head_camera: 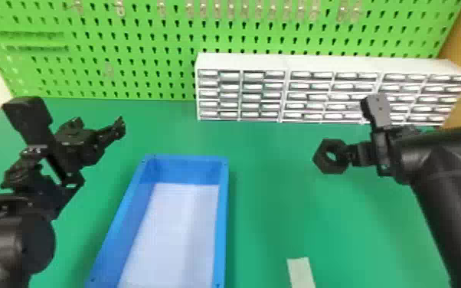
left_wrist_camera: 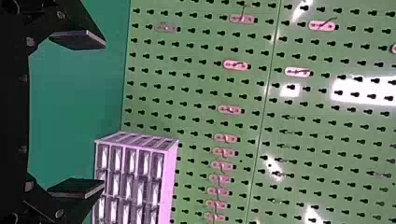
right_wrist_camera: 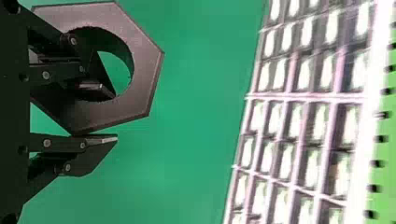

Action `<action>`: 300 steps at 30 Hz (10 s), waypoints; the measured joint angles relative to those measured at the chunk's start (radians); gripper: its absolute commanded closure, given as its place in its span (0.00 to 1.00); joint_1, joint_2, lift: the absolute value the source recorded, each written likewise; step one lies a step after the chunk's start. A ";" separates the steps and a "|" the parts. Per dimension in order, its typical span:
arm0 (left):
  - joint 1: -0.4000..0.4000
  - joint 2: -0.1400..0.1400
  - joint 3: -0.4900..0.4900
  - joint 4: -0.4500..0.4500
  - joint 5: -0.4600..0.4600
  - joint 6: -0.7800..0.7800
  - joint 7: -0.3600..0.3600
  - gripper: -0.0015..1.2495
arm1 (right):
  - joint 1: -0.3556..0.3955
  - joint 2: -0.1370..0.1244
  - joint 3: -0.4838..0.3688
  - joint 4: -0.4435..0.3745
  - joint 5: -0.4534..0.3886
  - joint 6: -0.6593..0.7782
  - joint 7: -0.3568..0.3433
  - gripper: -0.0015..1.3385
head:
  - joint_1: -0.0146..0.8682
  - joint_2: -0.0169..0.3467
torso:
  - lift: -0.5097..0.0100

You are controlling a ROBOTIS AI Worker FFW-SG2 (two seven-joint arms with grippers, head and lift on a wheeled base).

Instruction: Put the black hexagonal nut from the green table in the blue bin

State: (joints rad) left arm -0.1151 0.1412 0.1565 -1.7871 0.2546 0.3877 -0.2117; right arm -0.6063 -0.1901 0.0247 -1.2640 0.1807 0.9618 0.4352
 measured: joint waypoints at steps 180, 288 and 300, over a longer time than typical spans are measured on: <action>0.018 0.000 0.008 -0.005 0.012 -0.001 0.000 0.18 | 0.529 0.130 -0.319 -0.490 -0.277 -0.609 -0.027 0.39 | 0.77 0.14 | 0.79; 0.029 -0.003 0.023 0.077 0.097 -0.001 0.002 0.18 | 0.508 0.074 -0.460 -0.394 -0.399 -0.359 0.134 0.39 | 0.77 0.14 | 0.79; 0.028 -0.003 0.026 0.077 0.097 -0.001 0.002 0.18 | 0.507 0.077 -0.460 -0.394 -0.396 -0.360 0.134 0.39 | 0.77 0.14 | 0.79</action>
State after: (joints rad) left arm -0.0870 0.1381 0.1825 -1.7104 0.3512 0.3866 -0.2101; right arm -0.0997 -0.1126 -0.4357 -1.6582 -0.2149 0.6016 0.5694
